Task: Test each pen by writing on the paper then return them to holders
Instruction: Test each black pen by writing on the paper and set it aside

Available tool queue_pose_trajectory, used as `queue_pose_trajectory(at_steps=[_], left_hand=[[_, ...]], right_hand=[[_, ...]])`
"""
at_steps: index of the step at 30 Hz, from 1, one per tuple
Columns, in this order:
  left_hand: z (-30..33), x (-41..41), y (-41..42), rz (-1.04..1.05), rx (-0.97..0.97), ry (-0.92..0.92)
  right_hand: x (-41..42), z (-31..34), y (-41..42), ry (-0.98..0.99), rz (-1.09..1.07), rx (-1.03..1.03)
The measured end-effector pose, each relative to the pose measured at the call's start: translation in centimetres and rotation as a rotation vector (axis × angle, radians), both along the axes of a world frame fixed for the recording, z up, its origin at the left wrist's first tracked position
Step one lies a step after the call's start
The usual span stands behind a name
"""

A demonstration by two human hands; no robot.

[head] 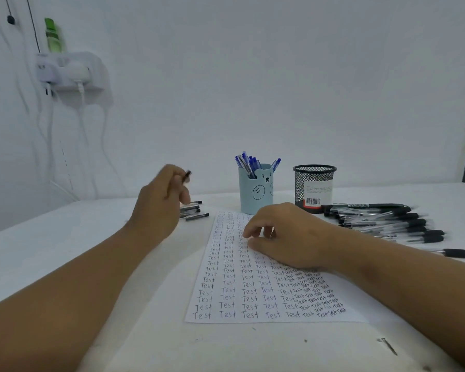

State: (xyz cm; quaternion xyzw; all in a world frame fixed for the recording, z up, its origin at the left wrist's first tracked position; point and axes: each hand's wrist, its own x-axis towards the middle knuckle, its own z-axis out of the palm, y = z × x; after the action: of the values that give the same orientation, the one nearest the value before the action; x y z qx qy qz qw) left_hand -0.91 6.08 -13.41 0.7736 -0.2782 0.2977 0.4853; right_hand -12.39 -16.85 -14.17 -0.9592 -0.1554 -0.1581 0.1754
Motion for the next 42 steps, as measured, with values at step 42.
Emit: queue_pose_trajectory(at_steps=[42], left_hand=[[-0.8,-4.0,-2.2,-0.343,0.183,0.509]], right_hand=[[-0.8,1.8,-4.3,0.042,-0.236,0.474]])
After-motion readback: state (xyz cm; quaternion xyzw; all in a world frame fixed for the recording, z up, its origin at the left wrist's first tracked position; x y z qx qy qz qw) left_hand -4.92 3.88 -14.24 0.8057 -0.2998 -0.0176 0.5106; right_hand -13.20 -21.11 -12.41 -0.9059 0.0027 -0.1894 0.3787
